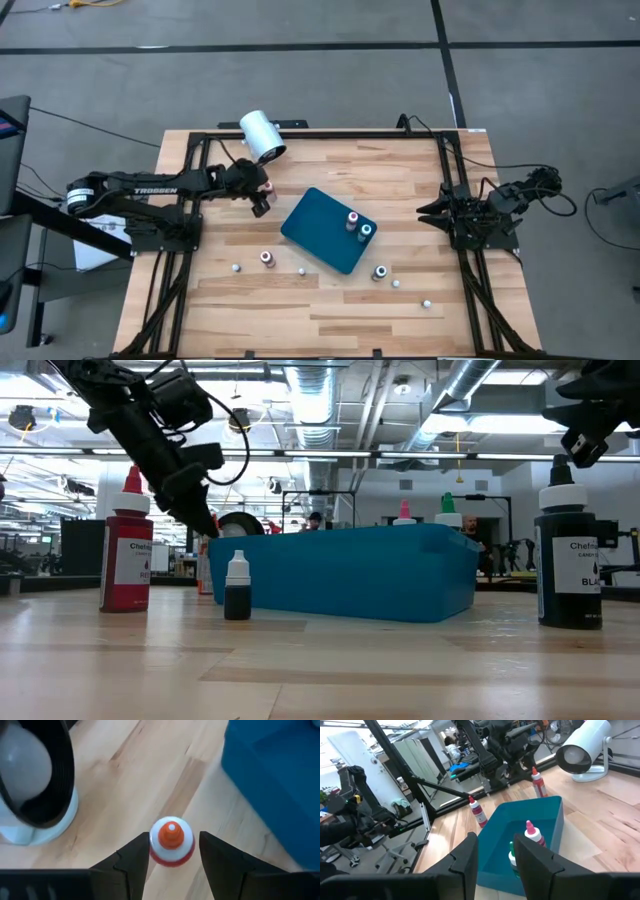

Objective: Pick & Place food coloring
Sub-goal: Put the big orange food coloring bottle into the blue bin

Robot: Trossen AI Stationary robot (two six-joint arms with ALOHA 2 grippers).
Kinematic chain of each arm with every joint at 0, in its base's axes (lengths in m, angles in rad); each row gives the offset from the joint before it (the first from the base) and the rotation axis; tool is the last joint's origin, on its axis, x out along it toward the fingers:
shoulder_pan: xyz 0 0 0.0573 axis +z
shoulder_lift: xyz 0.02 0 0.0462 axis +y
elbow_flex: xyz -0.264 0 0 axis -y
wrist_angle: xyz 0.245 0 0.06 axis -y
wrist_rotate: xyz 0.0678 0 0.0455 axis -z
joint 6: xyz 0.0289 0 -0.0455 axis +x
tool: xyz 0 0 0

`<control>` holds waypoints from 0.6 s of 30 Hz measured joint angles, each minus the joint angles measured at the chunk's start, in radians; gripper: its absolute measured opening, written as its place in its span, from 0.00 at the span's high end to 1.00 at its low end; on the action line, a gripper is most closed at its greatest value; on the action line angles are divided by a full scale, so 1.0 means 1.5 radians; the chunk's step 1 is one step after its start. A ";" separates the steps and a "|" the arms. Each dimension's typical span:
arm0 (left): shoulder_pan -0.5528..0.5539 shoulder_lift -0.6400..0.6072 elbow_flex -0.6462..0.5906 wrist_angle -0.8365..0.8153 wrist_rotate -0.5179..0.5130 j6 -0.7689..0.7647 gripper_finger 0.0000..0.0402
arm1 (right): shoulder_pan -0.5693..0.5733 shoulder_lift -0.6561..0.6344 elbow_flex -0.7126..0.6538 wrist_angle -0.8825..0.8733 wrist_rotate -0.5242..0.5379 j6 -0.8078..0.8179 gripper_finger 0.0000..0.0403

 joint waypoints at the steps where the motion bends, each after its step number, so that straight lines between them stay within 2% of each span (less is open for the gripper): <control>1: 0.000 0.000 0.000 0.005 0.001 0.000 0.59 | 0.000 0.000 0.000 0.000 0.000 0.000 0.72; 18: 0.020 0.002 0.000 0.009 0.003 0.045 0.59 | 0.000 0.000 0.000 0.000 0.000 0.000 0.72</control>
